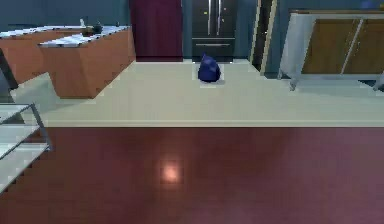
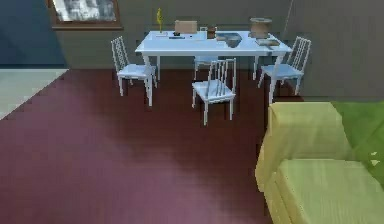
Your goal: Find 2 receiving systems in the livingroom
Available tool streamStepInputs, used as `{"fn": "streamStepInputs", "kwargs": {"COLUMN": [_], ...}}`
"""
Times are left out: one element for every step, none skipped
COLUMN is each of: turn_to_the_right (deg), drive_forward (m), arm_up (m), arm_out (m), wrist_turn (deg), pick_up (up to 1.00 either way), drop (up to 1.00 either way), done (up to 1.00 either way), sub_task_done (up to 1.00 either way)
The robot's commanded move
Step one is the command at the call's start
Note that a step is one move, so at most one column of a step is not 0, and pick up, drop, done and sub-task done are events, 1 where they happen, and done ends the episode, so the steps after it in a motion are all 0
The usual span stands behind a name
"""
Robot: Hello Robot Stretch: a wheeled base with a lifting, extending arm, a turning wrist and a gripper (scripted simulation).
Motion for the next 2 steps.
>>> {"fn": "streamStepInputs", "kwargs": {"turn_to_the_right": [-45.0, -30.0], "drive_forward": [0.0, 0.0], "arm_up": [0.0, 0.0], "arm_out": [0.0, 0.0], "wrist_turn": [0.0, 0.0], "pick_up": [0.0, 0.0], "drop": [0.0, 0.0], "done": [0.0, 0.0], "sub_task_done": [0.0, 0.0]}}
